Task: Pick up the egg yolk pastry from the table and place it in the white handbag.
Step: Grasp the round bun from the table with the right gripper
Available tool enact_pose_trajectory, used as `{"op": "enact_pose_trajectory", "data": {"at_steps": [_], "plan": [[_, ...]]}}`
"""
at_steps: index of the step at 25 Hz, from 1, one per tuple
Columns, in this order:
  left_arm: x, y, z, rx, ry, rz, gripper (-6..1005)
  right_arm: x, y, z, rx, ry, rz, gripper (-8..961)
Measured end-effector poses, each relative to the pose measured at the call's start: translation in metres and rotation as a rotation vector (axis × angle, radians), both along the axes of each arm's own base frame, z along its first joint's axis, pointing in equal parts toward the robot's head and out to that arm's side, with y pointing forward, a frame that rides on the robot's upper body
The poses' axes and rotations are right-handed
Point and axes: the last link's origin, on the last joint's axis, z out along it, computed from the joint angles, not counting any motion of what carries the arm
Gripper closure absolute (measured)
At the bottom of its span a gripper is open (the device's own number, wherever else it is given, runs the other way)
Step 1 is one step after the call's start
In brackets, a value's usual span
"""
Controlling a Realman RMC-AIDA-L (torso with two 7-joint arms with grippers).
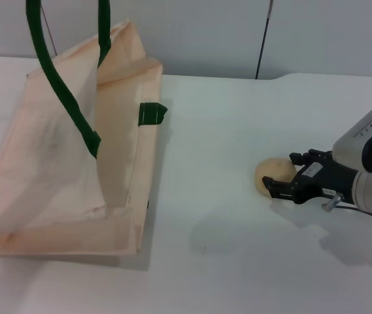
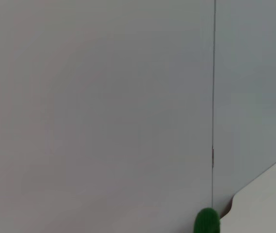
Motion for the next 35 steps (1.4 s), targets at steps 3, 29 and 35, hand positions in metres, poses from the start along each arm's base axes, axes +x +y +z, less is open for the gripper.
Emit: {"op": "enact_pose_trajectory", "data": {"at_steps": [3, 29, 35], "plan": [[0.001, 0.0, 0.0, 0.001, 0.0, -0.002, 883, -0.001, 0.0, -0.001, -0.003, -0.001, 0.005, 178], [0.005, -0.001, 0.003, 0.021, 0.012, -0.02, 884, -0.037, 0.007, 0.002, -0.003, 0.034, 0.106, 370], [0.005, 0.0, 0.003, 0.02, 0.013, -0.024, 885, -0.07, 0.014, -0.004, -0.047, 0.112, 0.219, 394]]}}
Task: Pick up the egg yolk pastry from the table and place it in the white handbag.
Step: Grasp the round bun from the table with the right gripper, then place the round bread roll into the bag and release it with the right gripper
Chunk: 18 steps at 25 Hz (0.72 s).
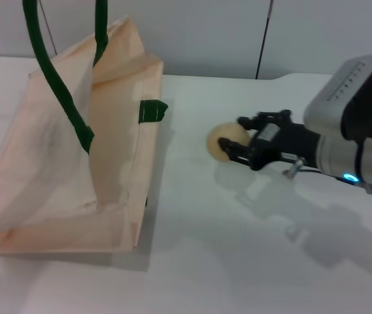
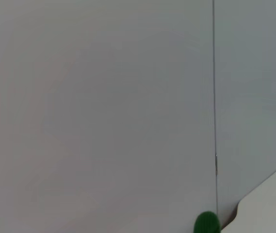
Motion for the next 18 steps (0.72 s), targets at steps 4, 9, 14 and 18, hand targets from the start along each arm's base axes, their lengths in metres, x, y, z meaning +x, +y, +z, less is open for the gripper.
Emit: {"op": "enact_pose_trajectory", "data": {"at_steps": [4, 9, 14, 18], "plan": [[0.006, 0.002, 0.0, -0.002, 0.002, -0.017, 885, -0.013, 0.001, -0.007, -0.04, 0.023, 0.072, 407], [0.008, 0.002, -0.001, -0.003, 0.003, -0.031, 885, -0.034, 0.003, -0.02, -0.074, 0.012, 0.186, 476], [0.016, 0.002, -0.003, -0.02, -0.006, -0.074, 886, -0.051, 0.008, -0.027, -0.097, -0.01, 0.246, 524], [0.02, 0.001, -0.004, -0.024, -0.012, -0.089, 886, -0.067, 0.011, -0.029, -0.099, -0.003, 0.303, 558]]}}
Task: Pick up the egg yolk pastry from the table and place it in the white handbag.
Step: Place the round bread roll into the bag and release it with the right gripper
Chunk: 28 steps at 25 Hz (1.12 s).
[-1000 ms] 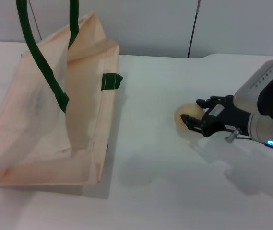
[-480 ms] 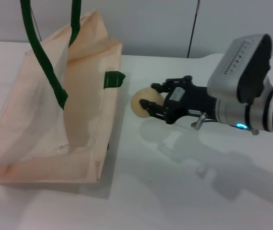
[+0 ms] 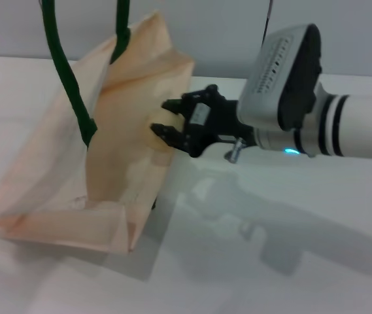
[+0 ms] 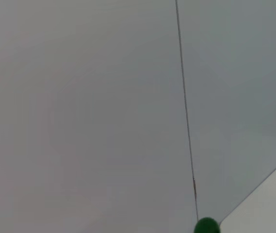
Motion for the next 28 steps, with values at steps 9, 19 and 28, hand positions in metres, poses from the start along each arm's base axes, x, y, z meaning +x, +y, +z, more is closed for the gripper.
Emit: {"op": "enact_pose_trajectory", "data": {"at_steps": [9, 19, 28], "plan": [[0.005, 0.0, -0.001, -0.003, -0.008, -0.015, 887, -0.031, -0.007, -0.018, -0.037, -0.014, 0.133, 625], [0.006, -0.001, -0.002, -0.013, -0.01, -0.015, 887, -0.032, 0.0, -0.029, -0.044, -0.027, 0.146, 675], [0.009, 0.0, -0.007, -0.029, 0.001, -0.024, 888, -0.029, 0.006, -0.03, -0.037, -0.048, 0.14, 790]]}}
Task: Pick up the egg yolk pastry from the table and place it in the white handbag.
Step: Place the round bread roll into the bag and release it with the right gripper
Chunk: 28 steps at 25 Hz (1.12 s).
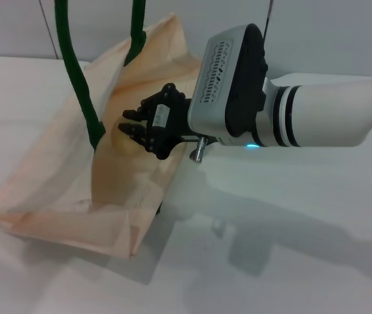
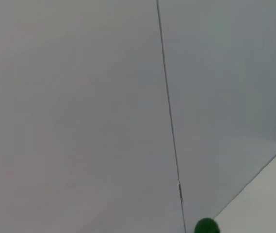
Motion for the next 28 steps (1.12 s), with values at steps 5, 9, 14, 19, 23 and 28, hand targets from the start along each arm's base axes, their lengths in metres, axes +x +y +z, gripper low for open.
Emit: {"op": "enact_pose_trajectory", "data": {"at_steps": [5, 9, 14, 19, 23, 28], "plan": [[0.0, 0.0, 0.0, -0.001, 0.0, 0.0, 888, 0.001, 0.002, -0.002, 0.005, -0.006, -0.01, 769], [0.0, 0.001, -0.001, -0.002, 0.0, 0.001, 889, 0.001, 0.005, -0.002, 0.011, 0.006, -0.032, 695], [-0.001, 0.0, -0.001, -0.002, 0.0, 0.001, 889, 0.001, 0.005, -0.002, 0.012, 0.009, -0.035, 603], [-0.001, 0.001, -0.001, -0.001, 0.002, 0.004, 888, 0.001, 0.008, -0.001, 0.015, 0.008, -0.046, 392], [-0.004, 0.001, 0.0, 0.001, 0.004, 0.014, 889, 0.005, 0.015, 0.006, 0.035, 0.029, -0.079, 339], [-0.012, 0.001, -0.001, 0.001, 0.004, 0.036, 890, 0.028, 0.034, 0.034, 0.124, 0.094, -0.193, 310]]}}
